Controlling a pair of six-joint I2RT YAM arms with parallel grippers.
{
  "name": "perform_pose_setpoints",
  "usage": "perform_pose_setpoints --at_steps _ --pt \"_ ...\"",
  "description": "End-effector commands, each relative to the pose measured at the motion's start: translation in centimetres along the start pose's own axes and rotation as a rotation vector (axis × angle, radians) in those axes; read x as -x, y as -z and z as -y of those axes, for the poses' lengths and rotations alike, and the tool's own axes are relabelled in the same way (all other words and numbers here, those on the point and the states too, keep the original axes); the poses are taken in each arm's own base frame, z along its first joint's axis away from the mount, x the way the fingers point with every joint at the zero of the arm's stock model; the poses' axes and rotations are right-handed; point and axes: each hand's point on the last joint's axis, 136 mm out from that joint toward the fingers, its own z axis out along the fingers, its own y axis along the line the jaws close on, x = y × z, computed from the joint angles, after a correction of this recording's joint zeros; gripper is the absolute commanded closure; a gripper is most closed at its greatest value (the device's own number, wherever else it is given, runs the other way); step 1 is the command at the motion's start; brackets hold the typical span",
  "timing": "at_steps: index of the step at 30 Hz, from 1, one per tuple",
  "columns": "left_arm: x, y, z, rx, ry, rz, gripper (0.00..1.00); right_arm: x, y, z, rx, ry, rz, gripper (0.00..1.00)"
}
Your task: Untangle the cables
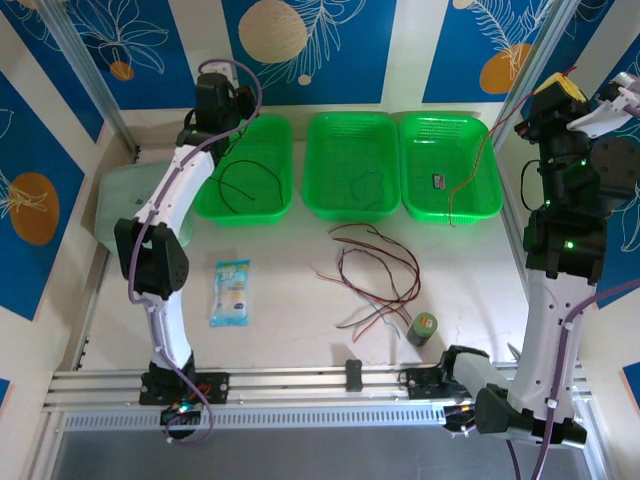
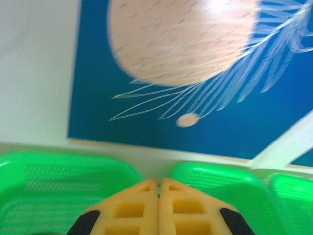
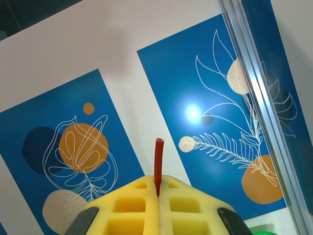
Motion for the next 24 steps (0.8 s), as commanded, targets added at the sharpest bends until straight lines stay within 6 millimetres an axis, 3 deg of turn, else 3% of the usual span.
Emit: perform_pose_setpoints --at_steps 1,7,9,17,24 --pt "0.5 0.2 4.7 -0.145 0.03 -0.033 1.0 0.7 0.6 -0.6 0.015 0.007 0.027 1.0" --pt "-0.3 0.1 9.6 -0.252 0.033 -0.043 1.0 0.8 0.5 -0.6 0.016 0.01 0.03 1.0" --pt "-0.6 0.1 9.8 -0.236 0.019 -0.042 1.0 0.7 0.5 -0.5 0.016 0.014 0.025 1.0" --pt "-2.8 -0.8 3.8 -0.066 0.098 -0.118 1.0 0.9 1.0 -0.5 0.006 0.044 0.032 1.0" --pt "-4.5 1.0 -1.9 0.085 0.161 -0.123 1.0 0.7 0.9 -0.4 0.008 0.038 0.027 1.0"
